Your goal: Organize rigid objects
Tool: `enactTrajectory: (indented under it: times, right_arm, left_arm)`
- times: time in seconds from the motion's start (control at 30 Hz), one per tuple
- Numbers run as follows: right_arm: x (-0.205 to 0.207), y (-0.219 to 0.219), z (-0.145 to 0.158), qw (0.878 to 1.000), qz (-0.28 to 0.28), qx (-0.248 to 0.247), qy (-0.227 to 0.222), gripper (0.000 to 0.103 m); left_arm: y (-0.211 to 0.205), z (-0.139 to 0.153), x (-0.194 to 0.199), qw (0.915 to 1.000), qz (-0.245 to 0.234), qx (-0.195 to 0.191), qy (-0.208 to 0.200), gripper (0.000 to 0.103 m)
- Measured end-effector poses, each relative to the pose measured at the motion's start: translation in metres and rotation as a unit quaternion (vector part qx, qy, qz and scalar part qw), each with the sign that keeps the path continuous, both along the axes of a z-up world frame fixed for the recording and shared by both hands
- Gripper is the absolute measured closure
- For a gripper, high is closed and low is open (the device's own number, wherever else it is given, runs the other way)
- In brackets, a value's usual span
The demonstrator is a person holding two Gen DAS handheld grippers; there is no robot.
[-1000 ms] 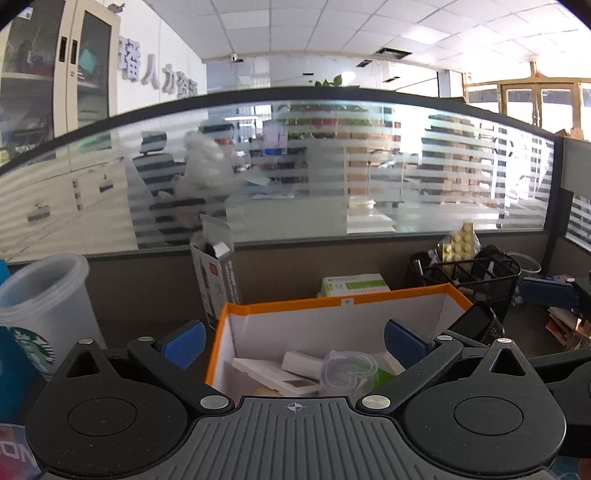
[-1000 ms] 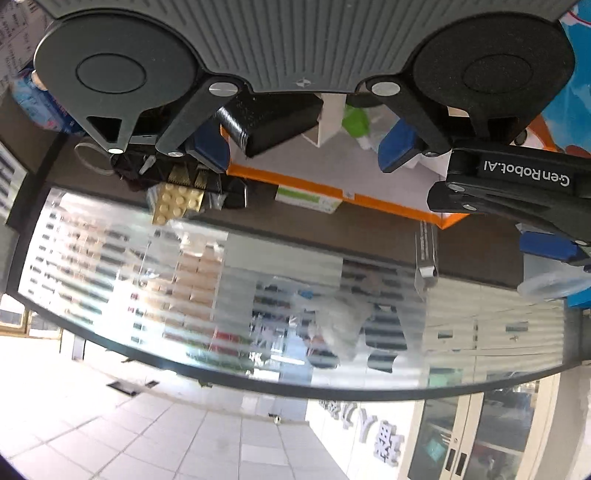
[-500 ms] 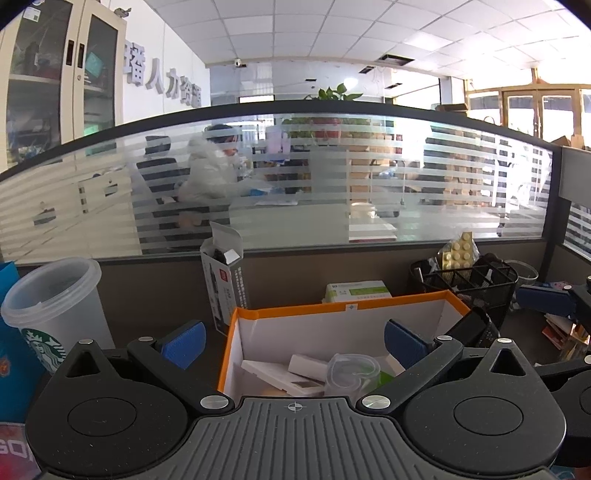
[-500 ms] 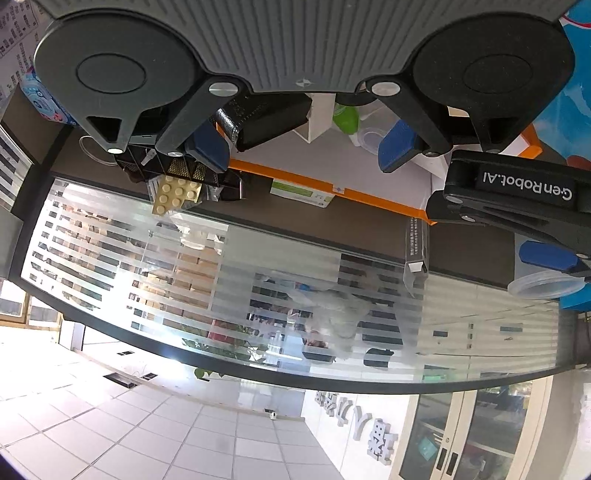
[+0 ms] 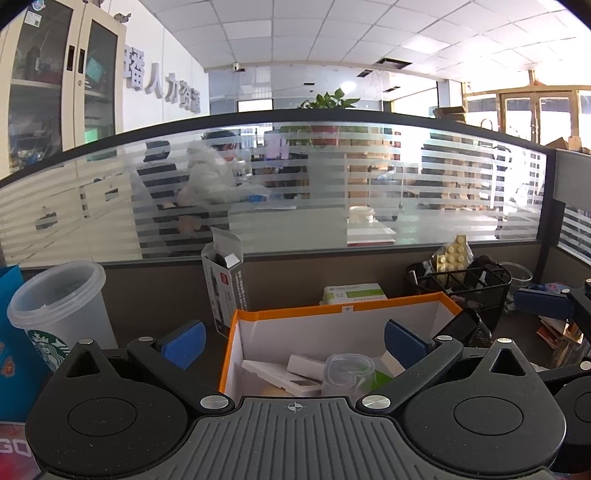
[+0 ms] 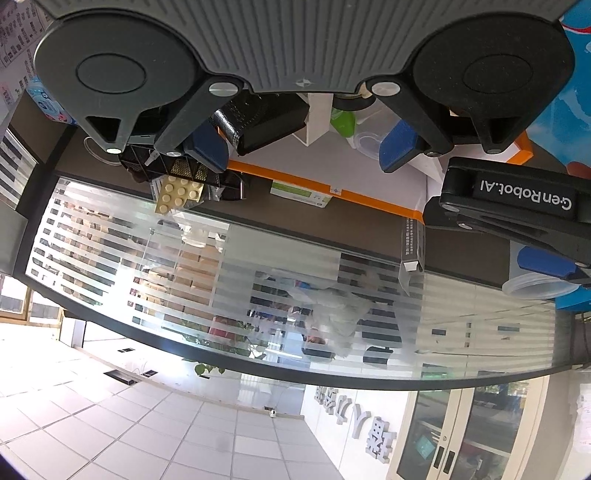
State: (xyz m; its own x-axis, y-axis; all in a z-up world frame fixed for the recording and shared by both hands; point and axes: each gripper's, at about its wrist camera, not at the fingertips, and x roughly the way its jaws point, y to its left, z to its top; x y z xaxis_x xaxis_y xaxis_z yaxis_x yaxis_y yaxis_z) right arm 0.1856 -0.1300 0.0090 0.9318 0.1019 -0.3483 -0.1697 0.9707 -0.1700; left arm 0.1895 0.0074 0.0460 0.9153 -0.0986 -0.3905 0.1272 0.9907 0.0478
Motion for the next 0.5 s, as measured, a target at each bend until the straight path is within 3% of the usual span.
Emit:
enactTrajectory:
  times: [0.5]
  right_arm:
    - [-0.018,0.001,0.004,1.0,-0.004,-0.003,-0.009,0.012]
  left_arm:
    - [0.0,0.007,-0.015,0.9999,-0.003,-0.002,-0.01,0.0]
